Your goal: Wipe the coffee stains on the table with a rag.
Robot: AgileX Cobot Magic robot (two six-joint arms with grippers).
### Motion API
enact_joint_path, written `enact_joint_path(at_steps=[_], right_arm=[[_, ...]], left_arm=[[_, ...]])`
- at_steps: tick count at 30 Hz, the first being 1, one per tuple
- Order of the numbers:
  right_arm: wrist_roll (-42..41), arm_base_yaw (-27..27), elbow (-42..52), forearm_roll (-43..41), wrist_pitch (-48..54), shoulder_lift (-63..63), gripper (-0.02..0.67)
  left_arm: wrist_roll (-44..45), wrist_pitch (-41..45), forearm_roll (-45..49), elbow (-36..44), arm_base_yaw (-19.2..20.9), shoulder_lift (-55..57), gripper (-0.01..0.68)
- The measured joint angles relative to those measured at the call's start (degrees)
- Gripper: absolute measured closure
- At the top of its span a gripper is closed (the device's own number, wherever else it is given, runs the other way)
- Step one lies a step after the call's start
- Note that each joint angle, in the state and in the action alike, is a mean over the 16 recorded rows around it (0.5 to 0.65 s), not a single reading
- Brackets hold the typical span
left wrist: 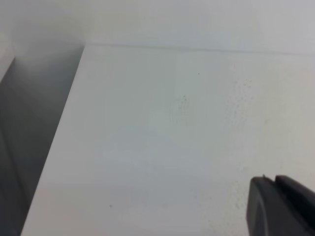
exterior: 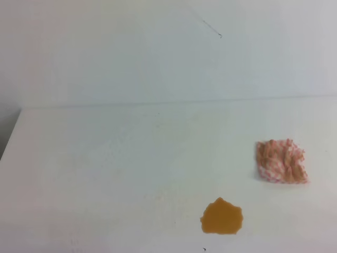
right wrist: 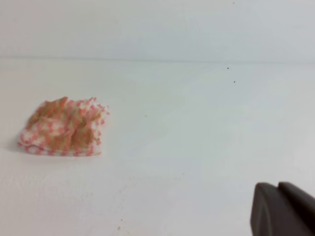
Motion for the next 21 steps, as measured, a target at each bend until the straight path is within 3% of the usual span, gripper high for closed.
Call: enact_joint_path(at_steps=[14, 21], right_arm=[[0.00, 0.00, 0.00, -0.04, -0.39, 0.00, 0.652], [0.00, 0.00, 0.00, -0.08, -8.46, 0.00, 0.652]], left_arm=[[-0.08, 0.21, 0.00, -0.62, -0.02, 0.38, 0.674], [-0.10, 0.38, 0.00, -1.09, -0.03, 0.67, 0.674]])
